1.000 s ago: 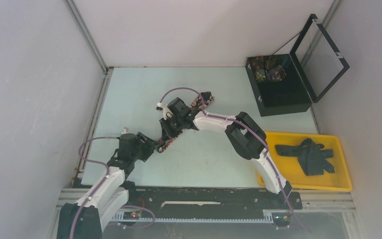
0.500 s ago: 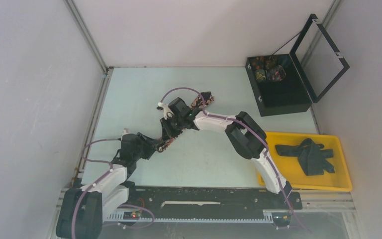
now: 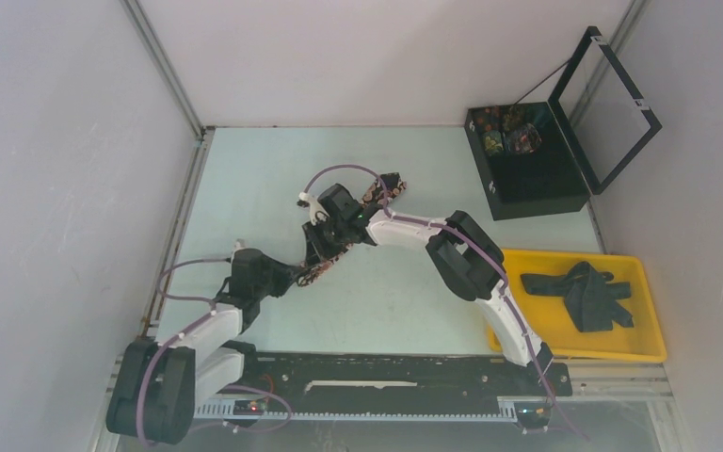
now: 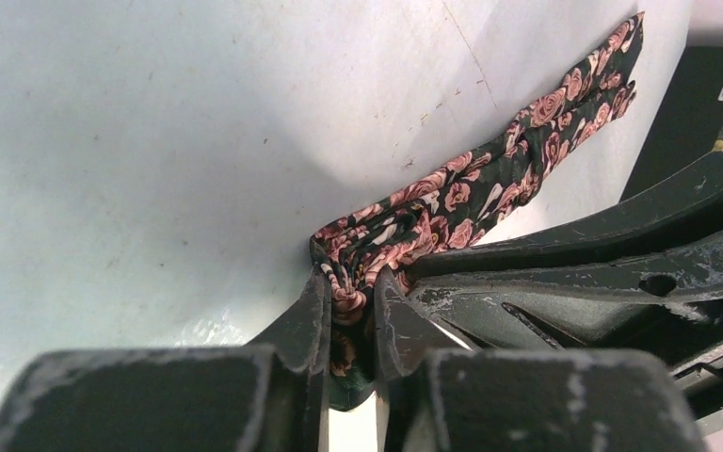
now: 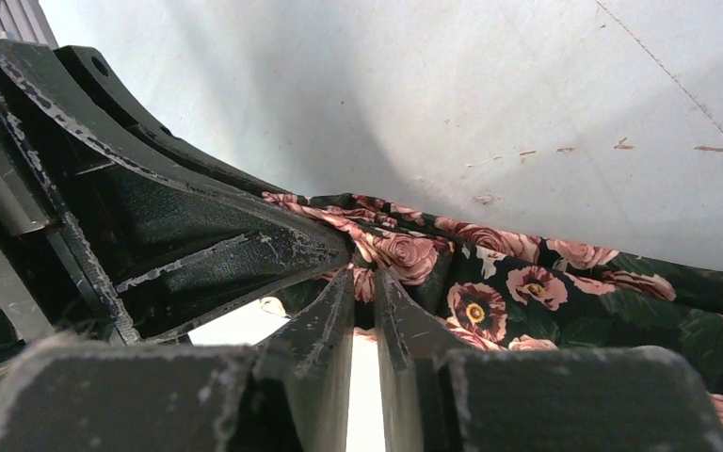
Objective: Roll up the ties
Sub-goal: Roll the tie at the center of the board.
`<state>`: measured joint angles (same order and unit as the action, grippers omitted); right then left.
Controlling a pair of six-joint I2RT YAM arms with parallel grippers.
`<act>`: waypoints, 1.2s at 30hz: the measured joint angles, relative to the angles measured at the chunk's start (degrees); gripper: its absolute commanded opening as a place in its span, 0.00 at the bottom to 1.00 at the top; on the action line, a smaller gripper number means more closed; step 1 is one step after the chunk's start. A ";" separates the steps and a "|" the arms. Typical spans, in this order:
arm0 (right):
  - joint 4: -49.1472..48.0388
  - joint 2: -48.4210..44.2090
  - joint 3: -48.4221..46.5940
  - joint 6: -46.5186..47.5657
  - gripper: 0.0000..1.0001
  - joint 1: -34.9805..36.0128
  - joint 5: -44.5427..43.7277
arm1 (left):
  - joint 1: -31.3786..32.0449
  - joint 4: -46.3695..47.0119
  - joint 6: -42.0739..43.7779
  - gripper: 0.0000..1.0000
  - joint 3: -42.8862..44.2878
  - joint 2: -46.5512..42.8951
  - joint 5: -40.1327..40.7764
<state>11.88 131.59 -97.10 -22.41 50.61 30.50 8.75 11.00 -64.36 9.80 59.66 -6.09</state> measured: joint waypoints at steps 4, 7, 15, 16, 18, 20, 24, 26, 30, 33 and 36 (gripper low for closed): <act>2.03 0.00 -1.29 -0.11 0.20 0.15 -0.81 | 0.50 -4.63 0.72 0.00 1.16 -2.67 1.62; 3.96 -0.02 -2.19 -0.11 0.20 0.26 -2.54 | 0.59 -9.75 1.68 0.00 2.27 -5.31 3.58; 7.02 -0.02 -2.29 -0.28 0.20 1.25 -5.90 | 0.98 -22.62 4.46 0.00 6.40 -10.40 9.29; 7.19 -0.02 -2.38 -0.35 0.20 1.46 -5.99 | 1.03 -23.85 4.79 0.00 6.88 -10.62 9.68; 7.37 -0.02 -2.58 -0.63 0.20 2.12 -6.34 | 1.16 -26.67 5.64 0.00 8.09 -10.82 10.71; 7.37 -0.02 -2.84 -0.98 0.19 2.64 -6.58 | 1.25 -28.79 6.58 0.00 9.16 -10.84 11.45; 7.30 -0.02 -3.21 -1.79 0.20 3.41 -7.45 | 1.27 -33.31 9.11 0.00 11.82 -10.32 12.55; 7.28 -0.02 -3.43 -2.62 0.20 3.58 -7.69 | 1.31 -35.45 10.40 0.00 13.40 -9.77 13.29; 7.63 0.11 -5.57 -3.50 0.19 3.98 -8.13 | 1.36 -38.88 12.50 0.00 16.17 -8.70 14.29; 7.61 0.79 -8.72 -4.31 0.19 4.24 -8.37 | 1.36 -40.54 14.01 0.00 17.79 -7.56 14.95; 7.26 2.08 -10.97 -5.22 0.19 4.68 -8.33 | 1.36 -42.10 15.39 0.00 18.82 -6.71 15.06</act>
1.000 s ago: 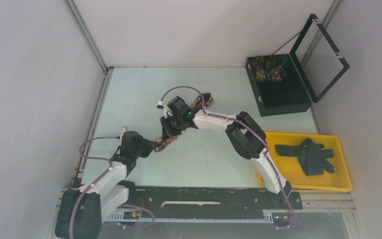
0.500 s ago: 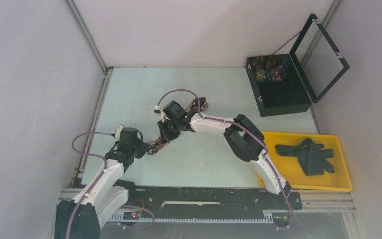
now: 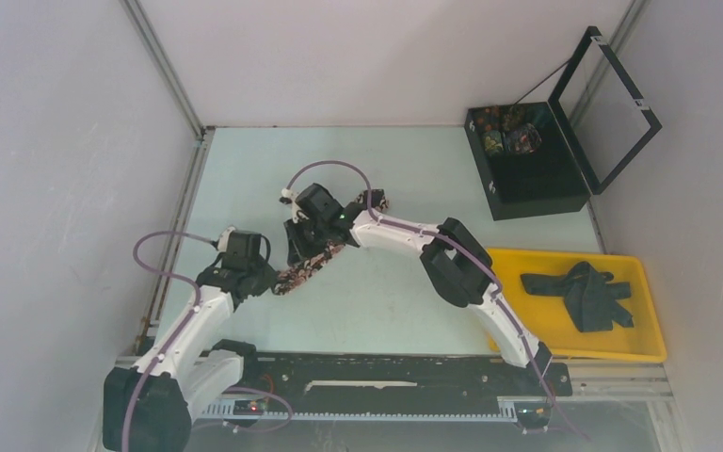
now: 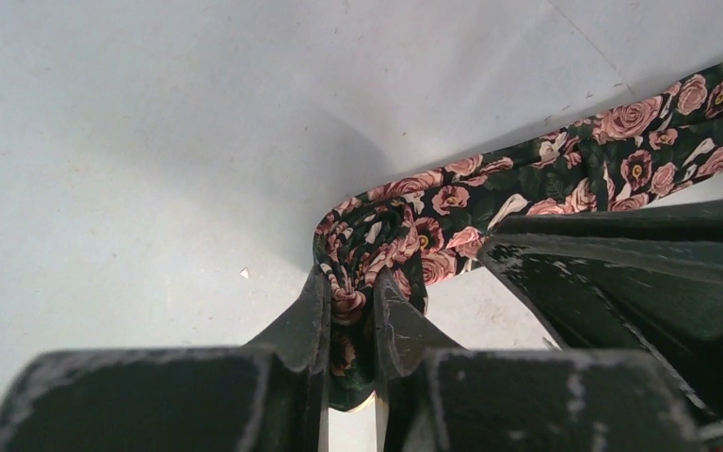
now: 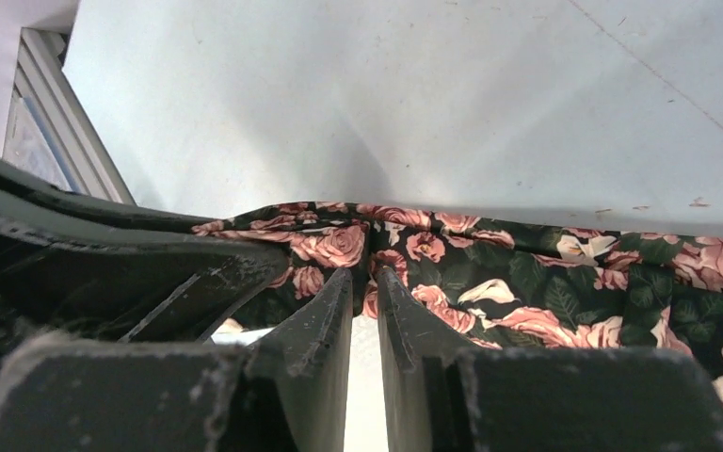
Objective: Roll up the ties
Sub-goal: Roll the tie at the center of the board.
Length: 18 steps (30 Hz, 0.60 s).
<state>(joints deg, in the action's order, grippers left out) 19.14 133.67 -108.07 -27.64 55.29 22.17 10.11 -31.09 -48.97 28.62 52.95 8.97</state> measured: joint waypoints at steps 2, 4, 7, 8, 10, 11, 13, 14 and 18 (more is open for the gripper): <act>-0.09 1.03 -0.61 -0.55 0.18 0.35 0.04 | 0.00 -0.90 0.61 0.00 0.55 0.37 0.04; 0.04 2.19 -0.63 -1.16 0.18 0.70 0.11 | 0.00 -1.97 1.40 0.00 1.38 0.85 0.09; 0.17 3.85 -0.63 -1.84 0.17 1.31 0.31 | 0.00 -2.80 2.32 0.00 2.54 1.53 0.13; 0.20 4.26 -0.63 -2.03 0.17 1.55 0.39 | 0.00 -2.97 2.58 0.00 2.89 1.81 0.13; 0.20 4.79 -0.63 -2.58 0.17 2.08 0.68 | 0.00 -3.06 3.04 0.00 3.28 2.34 0.11; 0.13 4.81 -0.63 -2.73 0.17 2.29 0.74 | 0.00 -3.28 3.28 0.00 3.48 2.73 0.11; 0.02 4.81 -0.66 -3.04 0.17 2.69 0.79 | 0.00 -3.85 3.93 0.00 3.89 3.63 0.13; 0.04 4.85 -0.66 -3.17 0.17 2.84 0.83 | 0.00 -4.20 4.15 0.00 4.17 4.17 0.13; 0.02 4.87 -0.66 -3.54 0.16 3.13 0.94 | 0.00 -5.53 5.51 0.00 5.73 6.38 0.26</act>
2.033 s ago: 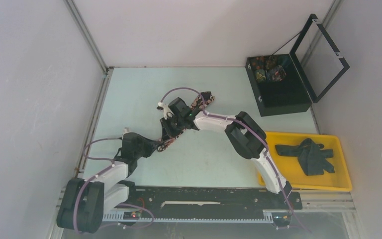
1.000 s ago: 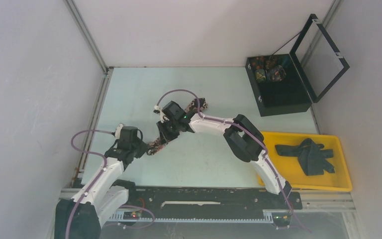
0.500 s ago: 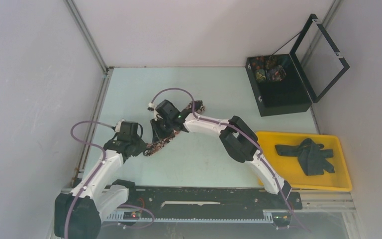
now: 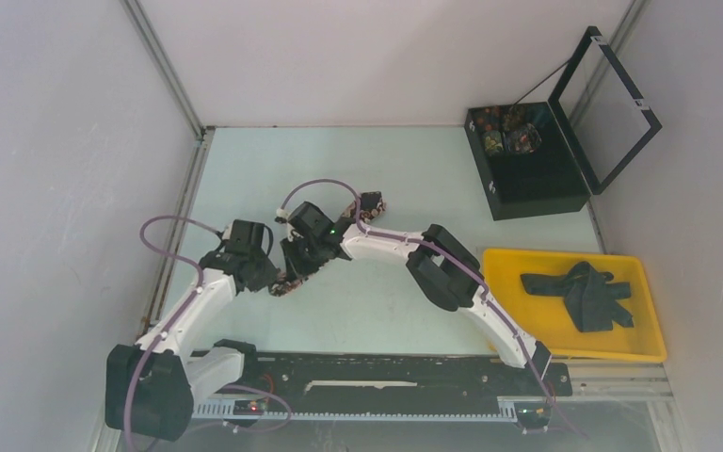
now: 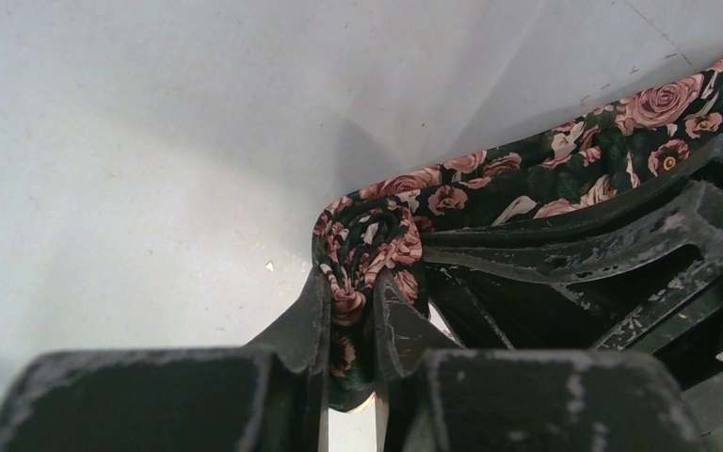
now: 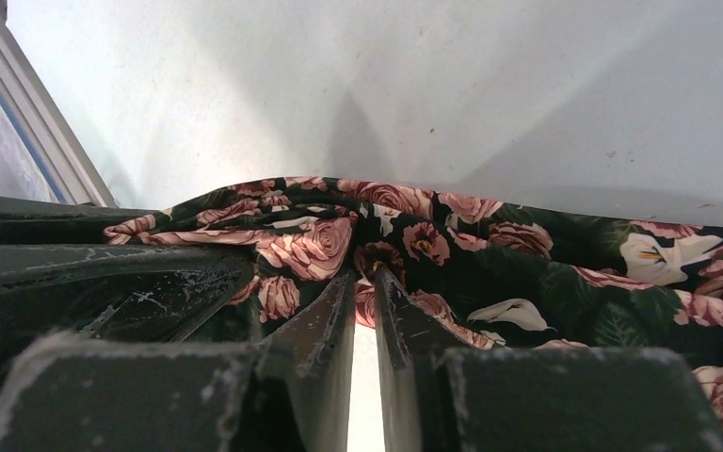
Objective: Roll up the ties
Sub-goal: Roll the tie at the center of the board.
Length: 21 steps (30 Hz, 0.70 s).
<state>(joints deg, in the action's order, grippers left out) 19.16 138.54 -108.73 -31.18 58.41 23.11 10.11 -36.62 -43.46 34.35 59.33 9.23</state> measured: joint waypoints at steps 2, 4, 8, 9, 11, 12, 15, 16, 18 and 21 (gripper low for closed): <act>0.00 0.00 0.00 -0.09 0.16 0.07 -0.02 | 0.02 -0.63 0.52 0.00 0.94 0.92 0.07; 0.02 0.00 0.00 -0.09 0.16 0.07 -0.04 | 0.04 -1.20 1.11 0.00 1.84 1.66 0.09; 0.00 0.00 0.04 -0.22 0.16 -0.63 0.22 | 0.15 -1.77 2.16 0.00 2.82 2.32 0.35; 0.00 0.00 0.04 -0.33 0.16 -0.98 0.33 | 0.17 -1.86 2.45 0.00 2.91 2.49 0.48; -0.04 0.00 0.04 -0.46 0.16 -1.68 0.85 | 0.26 -2.03 2.82 0.00 2.97 3.08 0.70; -0.09 0.00 0.04 -0.57 0.16 -2.14 1.16 | 0.28 -2.19 3.04 0.00 3.04 3.58 0.72; -0.59 0.00 0.04 -1.44 0.16 -3.08 2.40 | 0.57 -2.97 3.58 0.00 3.65 5.16 0.90; -0.96 0.00 0.15 -1.75 0.16 -3.43 2.78 | 0.74 -3.26 3.74 0.00 3.98 5.57 1.05; -1.97 -0.11 0.72 -2.34 0.16 -3.89 3.45 | 1.09 -4.09 4.37 0.00 4.98 6.25 1.27; -3.48 -1.31 3.93 -3.17 0.16 -4.37 4.09 | 1.62 -5.70 5.18 0.00 7.15 7.80 2.25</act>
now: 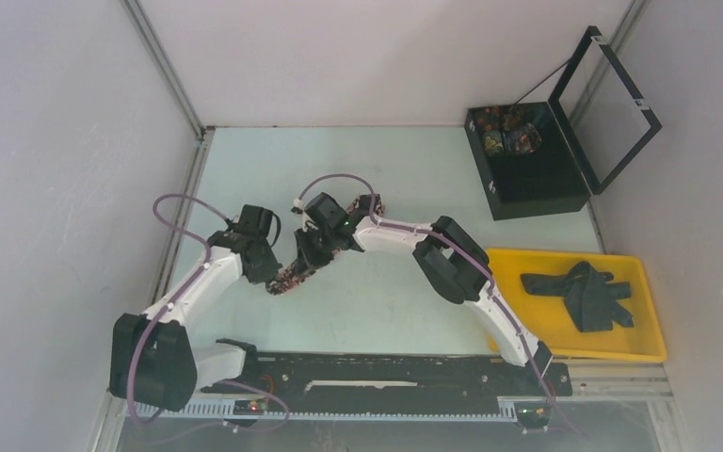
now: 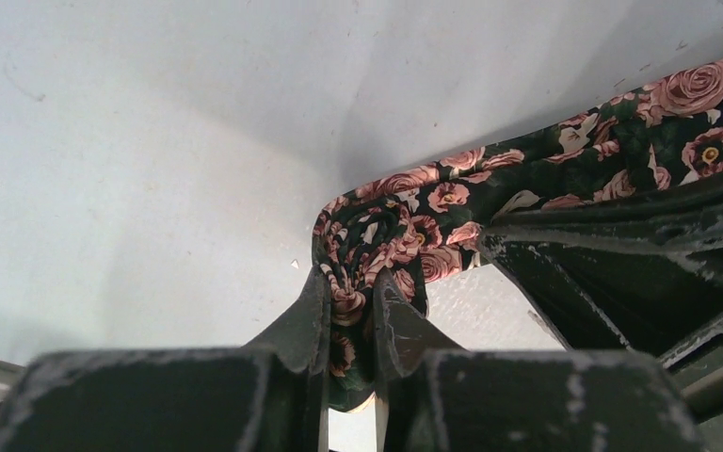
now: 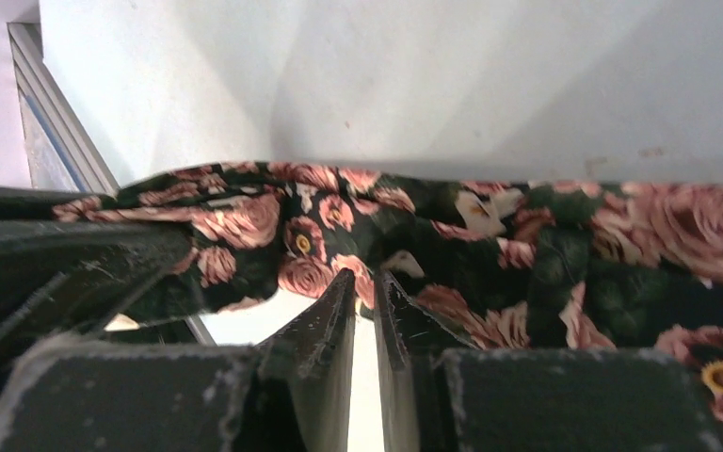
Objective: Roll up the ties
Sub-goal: Roll the tie at the center of the board.
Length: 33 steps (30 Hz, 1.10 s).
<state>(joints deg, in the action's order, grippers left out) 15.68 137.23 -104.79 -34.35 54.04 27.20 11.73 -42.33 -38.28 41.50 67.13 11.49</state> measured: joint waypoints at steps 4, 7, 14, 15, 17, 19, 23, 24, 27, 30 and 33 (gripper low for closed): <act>-0.63 -2.10 3.98 -0.20 0.16 -0.79 0.07 | 0.79 -1.75 1.31 0.00 2.91 4.00 1.40; -1.16 -4.63 7.10 -0.26 0.16 -2.12 0.09 | 1.62 -2.69 1.70 0.00 4.20 6.47 2.51; -5.75 -6.38 8.09 -3.15 0.16 -4.35 3.56 | 3.04 -3.98 1.84 0.00 5.79 8.48 3.41; -6.51 -6.32 8.09 -4.09 0.16 -4.15 4.48 | 3.06 -4.07 1.84 0.00 5.90 8.63 3.41; -8.52 -5.77 7.54 -6.12 0.16 -3.48 6.29 | 3.15 -4.13 1.84 0.00 5.99 8.76 3.41; -11.02 -4.57 6.58 -8.37 0.16 -2.49 8.17 | 3.17 -4.17 1.84 0.00 6.01 8.96 3.41; -15.30 -1.27 4.87 -12.17 0.15 -0.81 10.97 | 3.32 -4.42 1.84 0.00 6.12 9.42 3.39; -16.09 -0.26 4.63 -13.14 0.15 -0.42 11.56 | 3.39 -4.55 1.84 0.00 6.29 9.53 3.41; -17.40 1.99 4.42 -15.28 0.15 0.59 12.57 | 3.56 -4.81 1.84 0.00 6.49 9.62 3.43; -18.18 3.28 4.33 -16.85 0.15 1.05 13.51 | 3.61 -5.90 1.88 0.00 6.51 9.79 3.82; -18.49 3.45 4.33 -17.79 0.15 1.22 13.99 | 3.78 -6.32 1.88 0.00 6.80 10.14 4.22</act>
<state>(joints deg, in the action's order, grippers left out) -2.81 140.68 -100.47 -52.14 55.27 41.19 15.51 -48.64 -36.40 48.29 77.28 15.70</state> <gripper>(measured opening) 0.150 0.149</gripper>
